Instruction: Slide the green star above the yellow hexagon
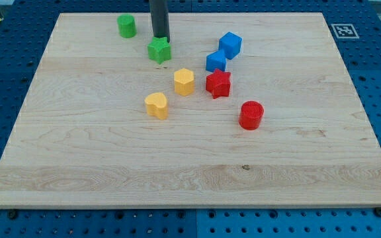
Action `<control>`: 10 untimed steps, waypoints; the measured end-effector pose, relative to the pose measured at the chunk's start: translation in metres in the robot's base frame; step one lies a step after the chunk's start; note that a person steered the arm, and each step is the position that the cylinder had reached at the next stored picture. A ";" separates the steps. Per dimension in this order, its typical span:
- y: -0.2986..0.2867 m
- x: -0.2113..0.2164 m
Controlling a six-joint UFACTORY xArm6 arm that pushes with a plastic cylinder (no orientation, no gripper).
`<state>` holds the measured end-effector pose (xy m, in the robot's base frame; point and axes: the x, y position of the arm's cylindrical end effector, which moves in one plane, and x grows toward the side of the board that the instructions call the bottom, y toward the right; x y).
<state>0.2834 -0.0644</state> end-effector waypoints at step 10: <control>-0.034 0.071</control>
